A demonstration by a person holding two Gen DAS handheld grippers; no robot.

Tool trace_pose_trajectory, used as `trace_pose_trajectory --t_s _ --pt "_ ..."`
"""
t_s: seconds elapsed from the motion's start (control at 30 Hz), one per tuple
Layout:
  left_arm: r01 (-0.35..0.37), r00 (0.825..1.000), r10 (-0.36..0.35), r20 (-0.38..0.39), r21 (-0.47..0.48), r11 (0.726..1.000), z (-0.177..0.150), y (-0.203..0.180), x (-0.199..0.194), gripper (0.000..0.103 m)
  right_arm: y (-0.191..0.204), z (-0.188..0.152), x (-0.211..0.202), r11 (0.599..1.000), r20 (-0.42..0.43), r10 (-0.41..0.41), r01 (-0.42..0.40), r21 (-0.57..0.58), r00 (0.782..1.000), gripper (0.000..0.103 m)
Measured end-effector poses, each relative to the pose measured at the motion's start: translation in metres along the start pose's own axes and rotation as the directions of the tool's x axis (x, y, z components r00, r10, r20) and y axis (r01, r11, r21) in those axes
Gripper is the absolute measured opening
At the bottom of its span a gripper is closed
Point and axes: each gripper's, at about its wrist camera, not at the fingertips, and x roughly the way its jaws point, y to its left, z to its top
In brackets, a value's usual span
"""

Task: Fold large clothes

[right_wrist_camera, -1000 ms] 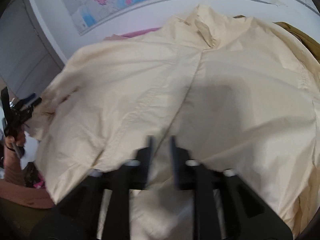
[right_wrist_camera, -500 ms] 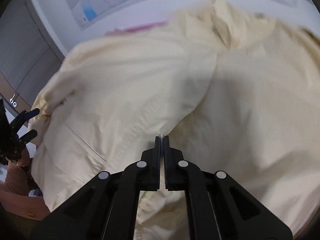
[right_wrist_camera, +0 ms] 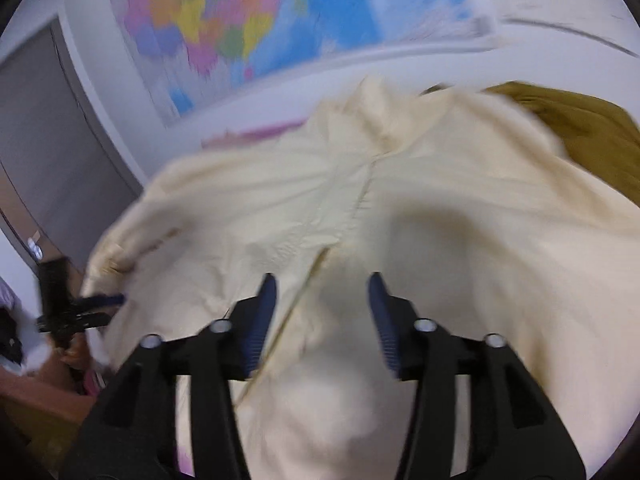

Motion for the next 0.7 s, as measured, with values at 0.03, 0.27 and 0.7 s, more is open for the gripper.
trace_pose_trajectory --t_s 0.03,0.27,0.7 --pt "0.022 1.000 -0.022 -0.006 -0.009 1.000 -0.003 -0.001 0.001 0.086 -0.006 -0.009 -0.015 1.000 0.011 -0.014 0.014 0.020 1.000 0.055" --pt "0.147 0.986 -0.150 -0.067 -0.044 0.988 -0.007 -0.008 0.024 0.096 -0.061 -0.103 -0.095 0.950 0.002 -0.132 0.126 0.285 0.991 0.075" --pt "0.161 0.984 -0.168 -0.053 -0.109 0.981 0.017 -0.026 0.044 0.022 -0.037 -0.127 -0.089 0.929 0.108 0.122 -0.152 0.337 0.987 0.017"
